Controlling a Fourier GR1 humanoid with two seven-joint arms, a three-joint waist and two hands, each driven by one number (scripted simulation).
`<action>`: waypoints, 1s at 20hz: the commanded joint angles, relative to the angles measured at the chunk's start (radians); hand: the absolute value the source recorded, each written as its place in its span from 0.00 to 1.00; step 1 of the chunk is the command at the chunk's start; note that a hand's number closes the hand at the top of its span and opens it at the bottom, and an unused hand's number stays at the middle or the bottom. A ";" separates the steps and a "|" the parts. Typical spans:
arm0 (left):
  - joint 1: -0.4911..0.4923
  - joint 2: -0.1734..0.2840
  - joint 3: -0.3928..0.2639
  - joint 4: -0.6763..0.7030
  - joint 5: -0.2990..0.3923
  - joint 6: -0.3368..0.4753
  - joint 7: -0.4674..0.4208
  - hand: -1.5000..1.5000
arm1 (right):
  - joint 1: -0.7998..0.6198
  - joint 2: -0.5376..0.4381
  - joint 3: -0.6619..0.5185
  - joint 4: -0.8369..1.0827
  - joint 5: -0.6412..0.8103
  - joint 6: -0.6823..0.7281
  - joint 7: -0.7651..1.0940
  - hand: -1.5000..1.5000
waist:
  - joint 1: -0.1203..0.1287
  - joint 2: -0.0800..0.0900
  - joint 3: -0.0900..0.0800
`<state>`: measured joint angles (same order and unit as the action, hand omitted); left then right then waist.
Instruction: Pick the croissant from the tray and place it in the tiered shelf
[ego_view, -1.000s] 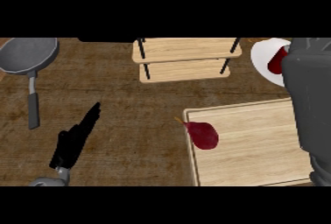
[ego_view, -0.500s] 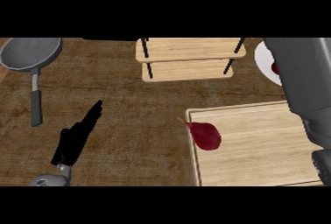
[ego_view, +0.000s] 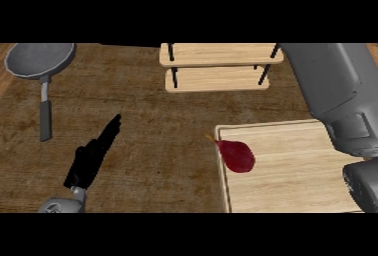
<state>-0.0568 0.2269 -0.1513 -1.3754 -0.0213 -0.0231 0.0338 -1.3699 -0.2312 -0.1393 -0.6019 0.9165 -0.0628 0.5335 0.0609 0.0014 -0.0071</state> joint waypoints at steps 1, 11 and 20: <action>0.011 0.007 0.000 0.008 0.000 -0.009 0.014 0.50 | 0.032 0.060 -0.173 0.040 -0.173 -0.076 -0.022 1.00 | 0.013 0.029 0.010; -0.020 0.002 0.016 0.001 0.015 -0.017 0.048 0.50 | 0.001 0.101 -0.437 0.075 -0.443 -0.254 -0.253 0.00 | 0.006 0.024 0.008; 0.002 0.017 0.047 0.032 0.013 -0.019 -0.003 0.50 | 0.013 -0.027 -0.505 0.006 -0.441 -0.540 -0.356 0.00 | -0.040 0.009 0.007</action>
<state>-0.0559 0.2364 -0.1217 -1.3771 -0.0103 -0.0404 0.0396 -1.3564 -0.1839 -0.6066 -0.5676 0.4884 -0.5272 0.2029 0.0406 0.0116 0.0022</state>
